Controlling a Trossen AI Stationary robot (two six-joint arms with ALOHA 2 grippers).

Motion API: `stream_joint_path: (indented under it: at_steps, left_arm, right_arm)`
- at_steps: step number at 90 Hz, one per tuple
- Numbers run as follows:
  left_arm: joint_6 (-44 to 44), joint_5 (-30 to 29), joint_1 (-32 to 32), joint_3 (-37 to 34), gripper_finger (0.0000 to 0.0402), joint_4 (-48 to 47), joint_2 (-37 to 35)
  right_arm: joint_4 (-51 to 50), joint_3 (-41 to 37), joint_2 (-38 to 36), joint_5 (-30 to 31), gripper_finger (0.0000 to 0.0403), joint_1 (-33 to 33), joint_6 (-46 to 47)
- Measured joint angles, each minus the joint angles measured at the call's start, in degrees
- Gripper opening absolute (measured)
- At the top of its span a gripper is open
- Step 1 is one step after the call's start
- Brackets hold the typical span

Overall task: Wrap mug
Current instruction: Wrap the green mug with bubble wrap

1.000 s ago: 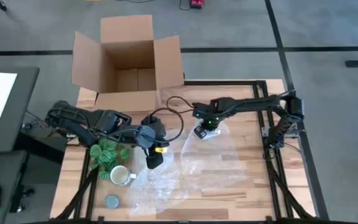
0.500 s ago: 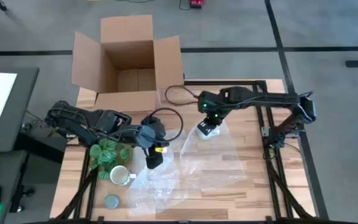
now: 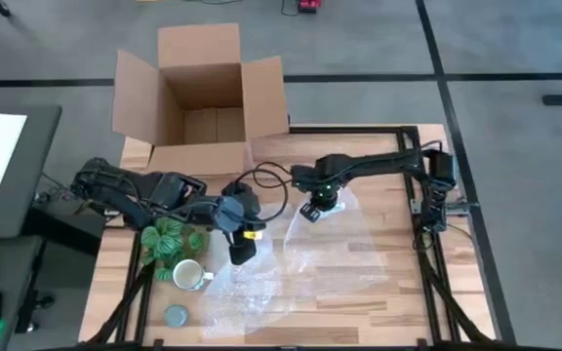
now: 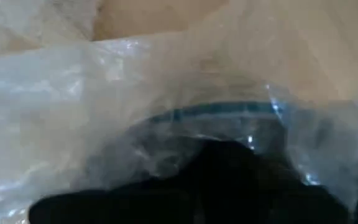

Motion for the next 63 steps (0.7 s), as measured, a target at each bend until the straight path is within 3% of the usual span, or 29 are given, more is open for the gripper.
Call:
stream_joint_path:
  at_steps: [23,37,51,63]
  left_arm:
    - [0.06,0.02,0.0,0.0,0.0,-0.01,0.0]
    - [0.83,0.03,0.0,0.0,0.0,-0.01,0.0]
    - [1.9,0.04,0.0,0.0,0.0,-0.03,0.0]
    - [2.16,0.14,0.0,0.0,0.0,-0.03,0.0]
  right_arm:
    - [-7.0,5.98,-11.04,0.69,0.0,2.37,0.05]
    - [-7.07,6.09,-19.84,-1.72,0.0,7.7,-1.64]
    - [-5.99,0.91,-24.52,-6.64,0.001,17.68,-10.26]
    - [-0.19,-7.33,-24.96,-9.63,0.0061,25.78,-10.07]
